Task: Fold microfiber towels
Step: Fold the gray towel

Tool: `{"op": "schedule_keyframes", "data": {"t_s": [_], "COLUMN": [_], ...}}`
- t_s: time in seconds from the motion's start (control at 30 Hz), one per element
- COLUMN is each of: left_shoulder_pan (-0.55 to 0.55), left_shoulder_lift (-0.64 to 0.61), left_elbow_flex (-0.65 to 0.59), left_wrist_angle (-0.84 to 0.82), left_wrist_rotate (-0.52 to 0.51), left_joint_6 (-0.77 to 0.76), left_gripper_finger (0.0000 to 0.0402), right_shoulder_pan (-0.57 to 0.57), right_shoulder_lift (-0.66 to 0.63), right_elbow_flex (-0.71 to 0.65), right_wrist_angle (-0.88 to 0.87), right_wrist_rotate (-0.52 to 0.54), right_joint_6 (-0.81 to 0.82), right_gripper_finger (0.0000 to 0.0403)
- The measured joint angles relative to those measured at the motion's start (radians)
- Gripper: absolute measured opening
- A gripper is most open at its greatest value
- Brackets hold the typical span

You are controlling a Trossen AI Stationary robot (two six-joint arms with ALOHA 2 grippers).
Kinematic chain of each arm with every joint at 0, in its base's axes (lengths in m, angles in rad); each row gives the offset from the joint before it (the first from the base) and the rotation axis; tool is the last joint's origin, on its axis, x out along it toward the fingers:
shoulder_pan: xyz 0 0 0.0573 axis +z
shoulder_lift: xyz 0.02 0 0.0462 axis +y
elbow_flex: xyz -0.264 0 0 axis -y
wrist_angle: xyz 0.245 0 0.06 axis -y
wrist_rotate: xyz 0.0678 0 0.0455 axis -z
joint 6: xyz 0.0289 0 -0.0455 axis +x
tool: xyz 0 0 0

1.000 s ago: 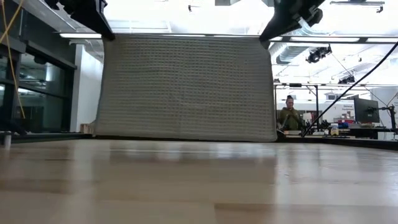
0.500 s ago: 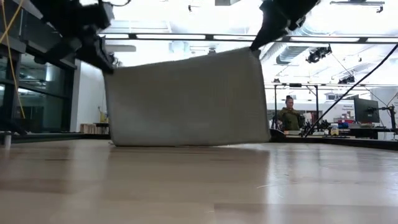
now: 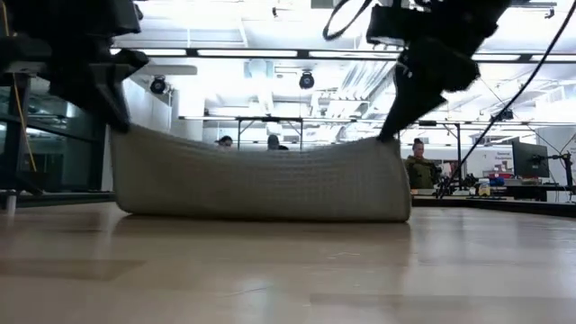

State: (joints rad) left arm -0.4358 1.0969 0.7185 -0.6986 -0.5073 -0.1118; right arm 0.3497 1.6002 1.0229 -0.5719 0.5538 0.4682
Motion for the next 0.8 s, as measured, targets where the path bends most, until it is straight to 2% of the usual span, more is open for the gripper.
{"op": "schedule_keyframes", "data": {"t_s": [0.2, 0.43, 0.8], "left_shoulder_pan": [-0.005, -0.005, -0.012], "left_shoulder_lift": [0.088, 0.210, 0.250], "left_elbow_flex": [0.000, 0.000, 0.000], "left_wrist_angle": [0.040, 0.117, 0.158], "left_wrist_rotate": [0.129, 0.241, 0.293], "left_joint_6": [-0.080, -0.086, -0.130], "left_gripper_finger": [0.0000, 0.0000, 0.0000], "right_shoulder_pan": [0.030, 0.081, 0.144], "right_shoulder_lift": [0.103, 0.124, 0.124], "right_elbow_flex": [0.000, 0.001, 0.001], "right_wrist_angle": [0.042, 0.069, 0.088], "right_wrist_rotate": [-0.081, -0.108, -0.121], "right_joint_6": [0.022, 0.072, 0.138], "right_gripper_finger": [0.0003, 0.0003, 0.0003]}}
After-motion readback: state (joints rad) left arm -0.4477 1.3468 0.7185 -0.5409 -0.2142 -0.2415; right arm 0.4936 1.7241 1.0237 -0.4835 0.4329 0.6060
